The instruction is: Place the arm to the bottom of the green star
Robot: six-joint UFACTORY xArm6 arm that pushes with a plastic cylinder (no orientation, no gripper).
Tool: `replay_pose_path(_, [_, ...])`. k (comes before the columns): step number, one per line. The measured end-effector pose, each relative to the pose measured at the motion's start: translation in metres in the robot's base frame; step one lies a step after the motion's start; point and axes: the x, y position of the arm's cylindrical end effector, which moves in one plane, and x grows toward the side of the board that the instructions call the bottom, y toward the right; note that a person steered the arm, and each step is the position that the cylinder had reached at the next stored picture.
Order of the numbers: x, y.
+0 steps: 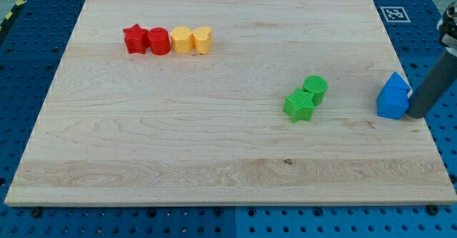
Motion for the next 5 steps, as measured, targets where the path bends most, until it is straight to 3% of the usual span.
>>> replay_pose_path(2, [0.006,0.020])
replay_pose_path(4, [0.070,-0.009])
replay_pose_path(5, [0.081,-0.031])
